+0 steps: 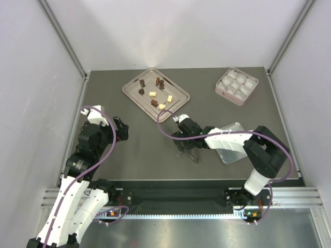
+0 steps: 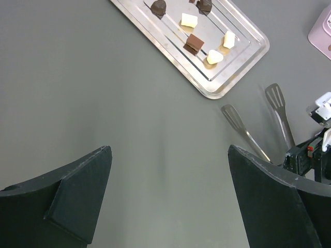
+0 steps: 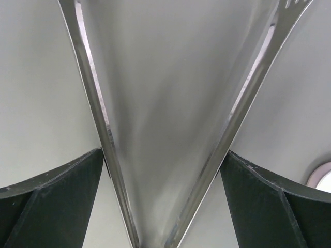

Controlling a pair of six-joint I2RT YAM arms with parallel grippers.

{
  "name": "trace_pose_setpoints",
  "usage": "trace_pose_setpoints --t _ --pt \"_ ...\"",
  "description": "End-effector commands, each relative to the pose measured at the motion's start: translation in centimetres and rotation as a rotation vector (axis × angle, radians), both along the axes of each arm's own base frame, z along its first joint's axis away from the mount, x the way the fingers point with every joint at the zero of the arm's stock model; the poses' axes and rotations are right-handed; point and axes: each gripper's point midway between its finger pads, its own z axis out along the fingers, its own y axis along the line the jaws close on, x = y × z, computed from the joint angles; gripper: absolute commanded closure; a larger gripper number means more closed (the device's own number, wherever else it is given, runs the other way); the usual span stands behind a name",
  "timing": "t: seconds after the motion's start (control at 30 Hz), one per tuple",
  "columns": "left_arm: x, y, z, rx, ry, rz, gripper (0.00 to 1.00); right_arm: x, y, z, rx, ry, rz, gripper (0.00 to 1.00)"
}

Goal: Pack the chocolate

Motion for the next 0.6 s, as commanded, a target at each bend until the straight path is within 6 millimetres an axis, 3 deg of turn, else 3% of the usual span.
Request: trace_pose_setpoints --t 0.0,0.57 --pt "0.3 -0.3 1.8 -0.023 -0.050 -0.010 0.01 0.9 0.2 -0.1 0.025 -0.025 -0.031 0.07" --pt "0.2 -0.3 1.8 -0.022 -0.053 -0.009 0.01 0.5 0.2 -1.5 0.024 0.006 -0.023 0.12"
